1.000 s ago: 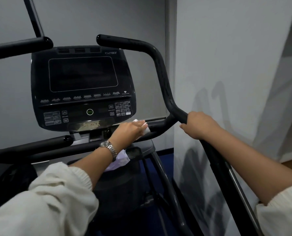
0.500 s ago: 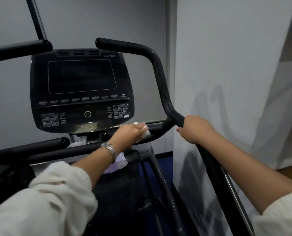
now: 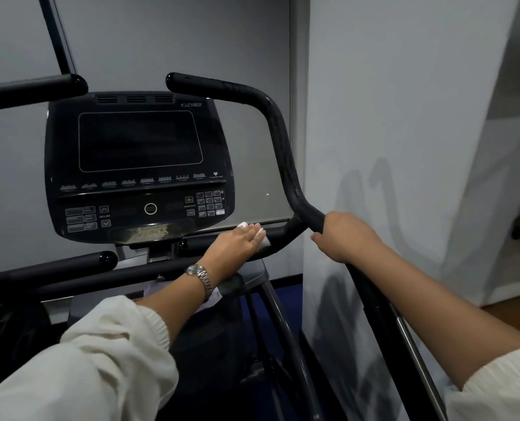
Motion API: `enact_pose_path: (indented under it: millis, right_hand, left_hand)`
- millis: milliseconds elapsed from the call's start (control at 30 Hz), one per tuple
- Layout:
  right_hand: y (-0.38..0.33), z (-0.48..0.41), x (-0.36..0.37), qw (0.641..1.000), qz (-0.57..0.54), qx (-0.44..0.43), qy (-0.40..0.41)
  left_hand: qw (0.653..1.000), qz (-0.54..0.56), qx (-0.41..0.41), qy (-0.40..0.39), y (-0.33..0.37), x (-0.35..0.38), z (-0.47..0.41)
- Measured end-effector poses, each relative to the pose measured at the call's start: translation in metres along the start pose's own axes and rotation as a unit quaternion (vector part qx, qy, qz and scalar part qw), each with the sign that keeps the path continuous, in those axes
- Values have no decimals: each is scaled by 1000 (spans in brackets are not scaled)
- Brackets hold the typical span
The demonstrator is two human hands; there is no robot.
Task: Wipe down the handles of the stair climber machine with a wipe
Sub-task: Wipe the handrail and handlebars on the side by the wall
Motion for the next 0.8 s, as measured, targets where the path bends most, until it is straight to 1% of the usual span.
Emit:
enact_pose_path:
  millis: [67,200,267,367,500,567,633,700,767,800]
  right_hand:
    - [0,0,0,1000,-1,1,0]
    - [0,-1,1,1000,-6,2,-1]
    - [1,-1,1,1000,-5,6,-1]
    - [0,0,0,1000,-3,7,-2]
    - [-1,0,-1,1000,3,13,-10]
    - [-2,1,-2,1000,9,12,-10]
    - [-2,0,-2,1000,14,9,-7]
    - [-2,1,-2,1000,15,8,-5]
    - [-2,1,-2,1000,13,9,-4]
    - [-2,2,-2,1000,12,9,-4]
  left_hand:
    - [1000,-9,-13,-2,15,2,-15]
    - [997,10,-75,23,33,-10,-42]
    - [991,43,-123,-13,30,-3,-49]
    - [976,99,-189,-47,18,6,-56]
    - [957,184,-215,-67,6,9,-63]
    - [940,249,-229,-52,2,5,-64]
    - [912,320,-256,-13,1,0,-65]
    - [894,352,-276,22,3,-4,-64]
    - [898,340,-278,26,4,-2,-61]
    - [911,315,-265,12,4,0,-60]
Point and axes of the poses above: each hand's wrist, its own z-axis away from the middle knuckle, its own x-axis out of the palm, y = z × x, the point moved 9 cm from there along -z, towards the middle knuckle, and after that the axes turned 12 degrees about y, right-handed, at the moved point
